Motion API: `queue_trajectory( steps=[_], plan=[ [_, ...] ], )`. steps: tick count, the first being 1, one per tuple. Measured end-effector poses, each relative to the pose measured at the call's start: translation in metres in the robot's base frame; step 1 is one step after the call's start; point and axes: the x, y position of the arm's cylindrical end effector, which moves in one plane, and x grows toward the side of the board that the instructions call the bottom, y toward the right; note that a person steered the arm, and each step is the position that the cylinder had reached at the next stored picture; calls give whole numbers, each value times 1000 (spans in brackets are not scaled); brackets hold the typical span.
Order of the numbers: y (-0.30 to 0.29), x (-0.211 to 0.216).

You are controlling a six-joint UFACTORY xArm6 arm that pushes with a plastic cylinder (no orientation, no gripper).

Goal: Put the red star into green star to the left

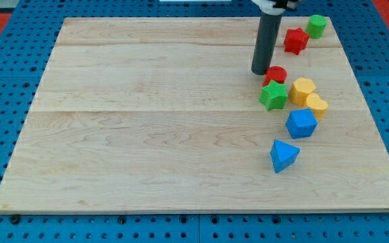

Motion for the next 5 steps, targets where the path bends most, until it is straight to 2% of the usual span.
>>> queue_trajectory(
  steps=[1, 2, 4, 5],
  plan=[
    [0, 2],
    [42, -31],
    [117, -36],
    [130, -59]
  ],
)
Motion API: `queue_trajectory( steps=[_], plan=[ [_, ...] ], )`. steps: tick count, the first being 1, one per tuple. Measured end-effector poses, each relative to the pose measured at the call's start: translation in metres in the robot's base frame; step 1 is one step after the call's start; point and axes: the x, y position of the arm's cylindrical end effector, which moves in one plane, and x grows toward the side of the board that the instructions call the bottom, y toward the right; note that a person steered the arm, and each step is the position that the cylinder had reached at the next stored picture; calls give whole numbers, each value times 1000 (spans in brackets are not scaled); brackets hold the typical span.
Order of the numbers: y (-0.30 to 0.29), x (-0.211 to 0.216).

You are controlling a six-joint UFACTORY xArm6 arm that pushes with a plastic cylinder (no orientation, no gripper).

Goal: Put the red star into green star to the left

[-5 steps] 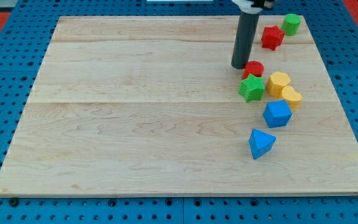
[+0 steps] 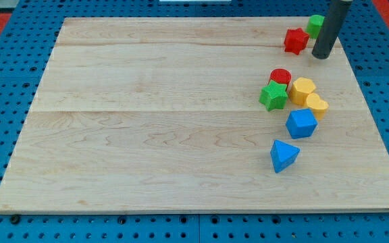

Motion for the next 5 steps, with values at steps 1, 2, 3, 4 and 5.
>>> queue_trajectory(
  steps=[1, 2, 3, 4, 5],
  plan=[
    [-33, -20],
    [-144, -38],
    [-150, -35],
    [-93, -41],
    [-75, -64]
  ],
)
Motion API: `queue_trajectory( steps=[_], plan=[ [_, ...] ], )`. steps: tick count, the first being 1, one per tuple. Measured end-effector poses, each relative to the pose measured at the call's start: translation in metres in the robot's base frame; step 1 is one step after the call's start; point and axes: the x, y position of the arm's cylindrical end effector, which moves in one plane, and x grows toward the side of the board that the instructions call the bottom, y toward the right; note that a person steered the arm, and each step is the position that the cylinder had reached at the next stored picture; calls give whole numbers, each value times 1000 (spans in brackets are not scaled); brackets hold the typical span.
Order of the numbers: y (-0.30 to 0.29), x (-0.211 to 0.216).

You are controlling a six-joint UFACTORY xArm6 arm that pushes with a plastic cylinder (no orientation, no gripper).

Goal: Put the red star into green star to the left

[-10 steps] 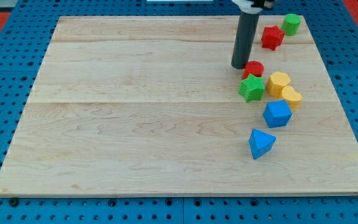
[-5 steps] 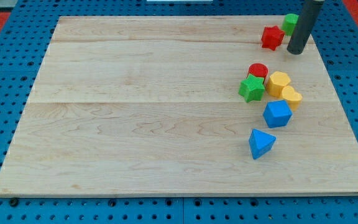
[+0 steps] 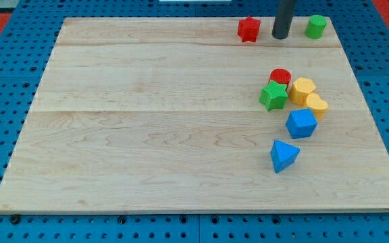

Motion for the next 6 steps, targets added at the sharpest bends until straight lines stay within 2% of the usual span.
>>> queue_trajectory(
  steps=[1, 2, 3, 4, 6],
  plan=[
    [-45, -42],
    [-105, -28],
    [-114, 23],
    [-129, 27],
    [-122, -30]
  ],
)
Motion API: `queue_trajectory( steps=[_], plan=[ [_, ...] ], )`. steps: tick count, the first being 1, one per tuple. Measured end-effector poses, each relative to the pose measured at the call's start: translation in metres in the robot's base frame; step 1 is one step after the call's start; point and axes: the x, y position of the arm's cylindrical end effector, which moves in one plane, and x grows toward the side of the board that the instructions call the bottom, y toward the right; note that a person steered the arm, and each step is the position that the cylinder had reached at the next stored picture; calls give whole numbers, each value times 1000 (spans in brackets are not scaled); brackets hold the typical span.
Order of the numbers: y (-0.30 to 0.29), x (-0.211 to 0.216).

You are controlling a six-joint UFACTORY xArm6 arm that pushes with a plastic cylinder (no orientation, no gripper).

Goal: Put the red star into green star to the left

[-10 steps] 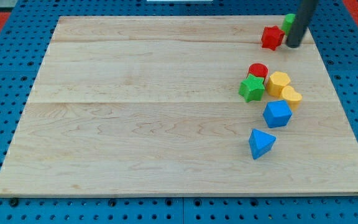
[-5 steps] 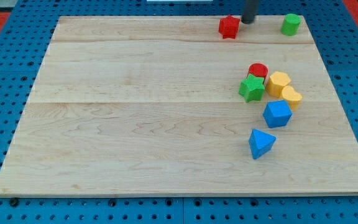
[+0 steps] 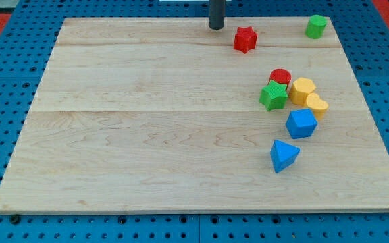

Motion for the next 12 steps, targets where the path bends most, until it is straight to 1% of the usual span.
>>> queue_trajectory(
  steps=[1, 2, 3, 4, 5, 6, 7, 9, 10, 11, 12],
  plan=[
    [85, 17],
    [56, 44],
    [24, 42],
    [12, 91],
    [16, 149],
    [14, 126],
    [-2, 117],
    [-45, 118],
    [-54, 122],
    [-46, 156],
    [-21, 178]
  ],
)
